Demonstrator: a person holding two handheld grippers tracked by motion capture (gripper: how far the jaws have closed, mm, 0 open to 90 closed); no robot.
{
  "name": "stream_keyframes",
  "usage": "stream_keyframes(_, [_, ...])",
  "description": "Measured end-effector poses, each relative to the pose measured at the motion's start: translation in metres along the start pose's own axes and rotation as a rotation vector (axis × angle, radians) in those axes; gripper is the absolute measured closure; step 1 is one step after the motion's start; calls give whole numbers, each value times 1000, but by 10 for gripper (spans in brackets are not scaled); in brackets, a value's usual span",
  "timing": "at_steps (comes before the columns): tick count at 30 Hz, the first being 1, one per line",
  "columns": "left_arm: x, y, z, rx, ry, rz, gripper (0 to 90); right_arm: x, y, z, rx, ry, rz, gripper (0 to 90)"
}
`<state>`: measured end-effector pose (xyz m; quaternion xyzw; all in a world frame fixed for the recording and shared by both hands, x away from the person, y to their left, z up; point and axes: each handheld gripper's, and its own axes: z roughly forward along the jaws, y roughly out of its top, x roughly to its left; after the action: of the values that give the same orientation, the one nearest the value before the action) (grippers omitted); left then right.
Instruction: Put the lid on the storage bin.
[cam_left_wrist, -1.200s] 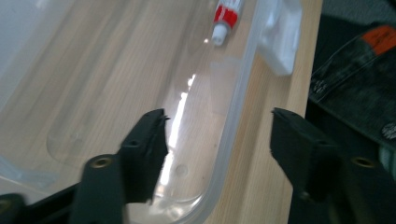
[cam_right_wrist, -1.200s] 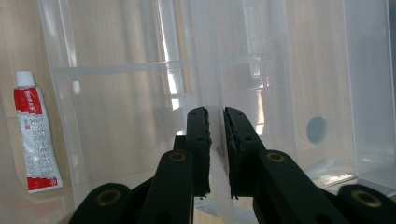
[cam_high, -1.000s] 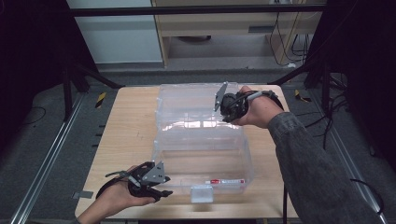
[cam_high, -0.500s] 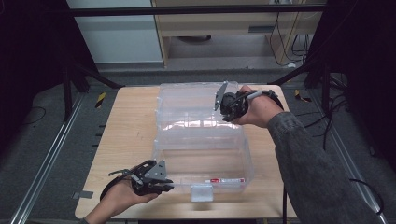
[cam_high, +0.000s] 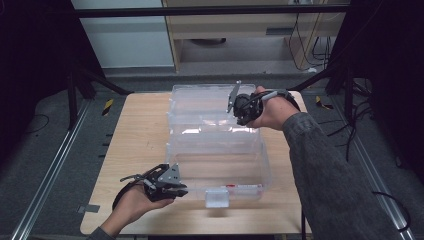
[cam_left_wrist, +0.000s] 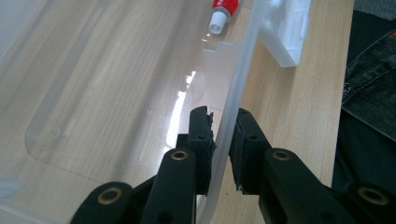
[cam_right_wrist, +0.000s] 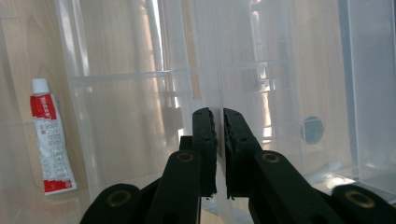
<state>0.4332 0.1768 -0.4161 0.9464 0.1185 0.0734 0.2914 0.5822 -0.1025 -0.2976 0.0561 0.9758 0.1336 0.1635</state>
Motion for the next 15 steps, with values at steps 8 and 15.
stream_keyframes(8, [-2, -1, 0, 7, 28, 5, 782, 11, 2, -9, -8, 8, -11, 873])
stream_keyframes(15, [-1, -1, 1, 0, 29, -12, 774, 24, 1, -18, -19, 0, -38, 875])
